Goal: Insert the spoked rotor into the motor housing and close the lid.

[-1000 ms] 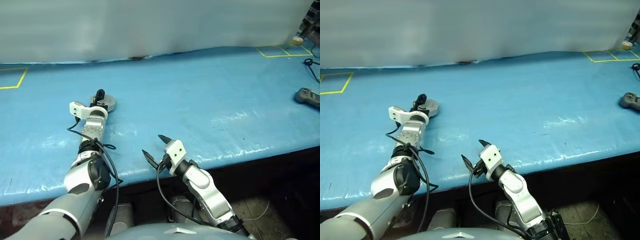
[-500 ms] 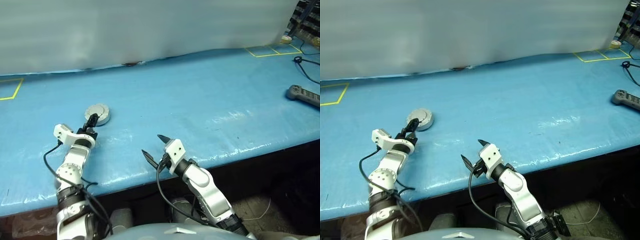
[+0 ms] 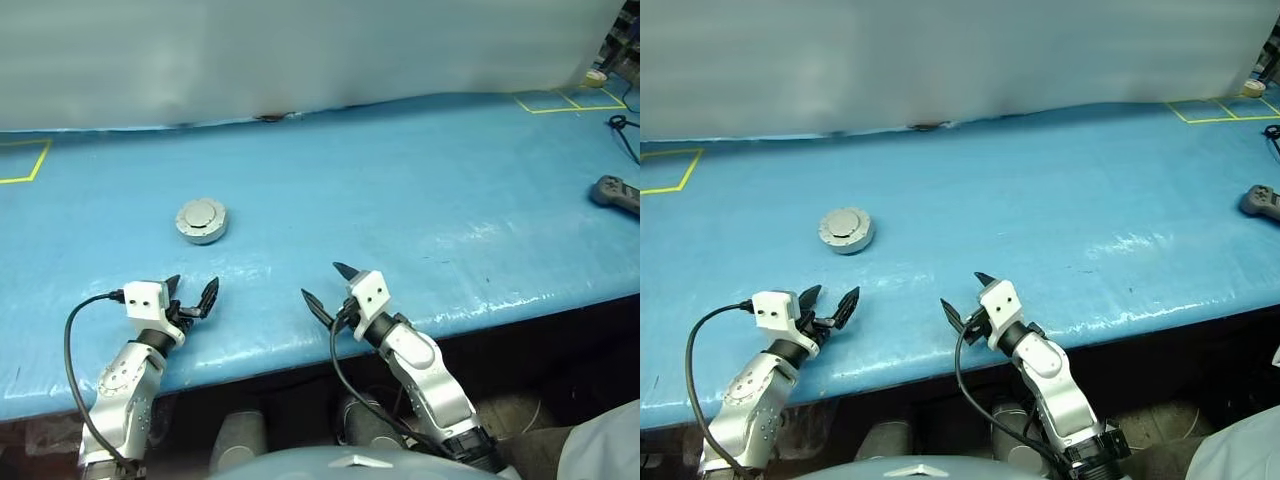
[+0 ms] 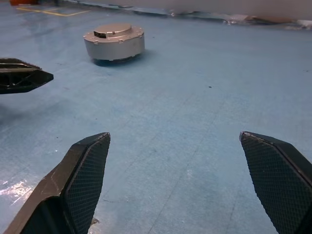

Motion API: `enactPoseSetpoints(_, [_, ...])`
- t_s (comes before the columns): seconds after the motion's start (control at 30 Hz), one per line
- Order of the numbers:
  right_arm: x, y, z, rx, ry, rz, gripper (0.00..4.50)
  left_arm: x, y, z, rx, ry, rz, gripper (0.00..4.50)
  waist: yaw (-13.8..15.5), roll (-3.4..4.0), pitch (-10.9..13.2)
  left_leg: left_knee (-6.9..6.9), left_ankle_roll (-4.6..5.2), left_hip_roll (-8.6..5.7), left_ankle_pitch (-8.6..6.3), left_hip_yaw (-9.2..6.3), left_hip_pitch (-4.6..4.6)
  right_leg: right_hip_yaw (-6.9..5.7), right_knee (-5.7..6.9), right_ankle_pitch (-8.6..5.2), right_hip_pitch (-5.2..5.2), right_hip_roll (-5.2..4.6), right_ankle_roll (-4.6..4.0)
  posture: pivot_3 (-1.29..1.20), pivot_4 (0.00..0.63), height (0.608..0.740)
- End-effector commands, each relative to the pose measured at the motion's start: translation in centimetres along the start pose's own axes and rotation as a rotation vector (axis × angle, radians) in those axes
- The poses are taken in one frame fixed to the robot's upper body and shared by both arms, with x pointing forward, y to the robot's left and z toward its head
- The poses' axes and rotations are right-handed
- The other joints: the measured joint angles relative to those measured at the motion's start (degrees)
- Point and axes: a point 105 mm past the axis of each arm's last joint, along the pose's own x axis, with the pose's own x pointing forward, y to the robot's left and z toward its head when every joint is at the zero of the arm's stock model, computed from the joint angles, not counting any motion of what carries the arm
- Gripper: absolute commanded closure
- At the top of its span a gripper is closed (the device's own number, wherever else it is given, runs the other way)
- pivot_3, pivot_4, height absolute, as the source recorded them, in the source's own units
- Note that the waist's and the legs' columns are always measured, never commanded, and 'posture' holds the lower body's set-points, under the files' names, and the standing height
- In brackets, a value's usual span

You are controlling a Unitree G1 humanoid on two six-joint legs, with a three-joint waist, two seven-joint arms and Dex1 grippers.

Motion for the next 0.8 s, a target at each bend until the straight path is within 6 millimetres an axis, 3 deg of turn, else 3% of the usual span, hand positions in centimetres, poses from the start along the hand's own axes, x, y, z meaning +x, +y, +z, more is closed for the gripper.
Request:
enactPoseSetpoints(0.03, [-0.2,-1.1,1.5,-0.025,-0.045,-0.028,0.0,-0.1,-1.5,2.1,0.163,-0.13,-0.046,0.02,0.4,-0.01,0.0,0.0,0.02,-0.01,-0.02,0.0,0.0,0.0,-0.02,0.0,0.01,-0.01,0.0,0.0,0.15,0.74])
enactPoseSetpoints(0.43, [-1.4,-1.4,1.7,-0.035,-0.045,-0.02,0.0,-0.9,-4.2,1.9,0.224,-0.2,-0.138,0.02,0.9,0.01,0.1,0.16,0.13,0.02,-0.08,0.05,0.04,-0.05,-0.01,-0.02,0.1,-0.01,0.05,0.0,0.15,0.74])
enactPoseSetpoints(0.8, [-1.3,-1.0,1.9,0.0,-0.06,0.0,0.0,-1.0,-4.8,1.6,0.212,-0.191,-0.163,0.02,1.0,0.01,0.1,0.19,0.15,0.01,-0.09,0.02,0.04,-0.1,0.0,-0.02,0.13,0.0,0.05,0.0,0.15,0.74])
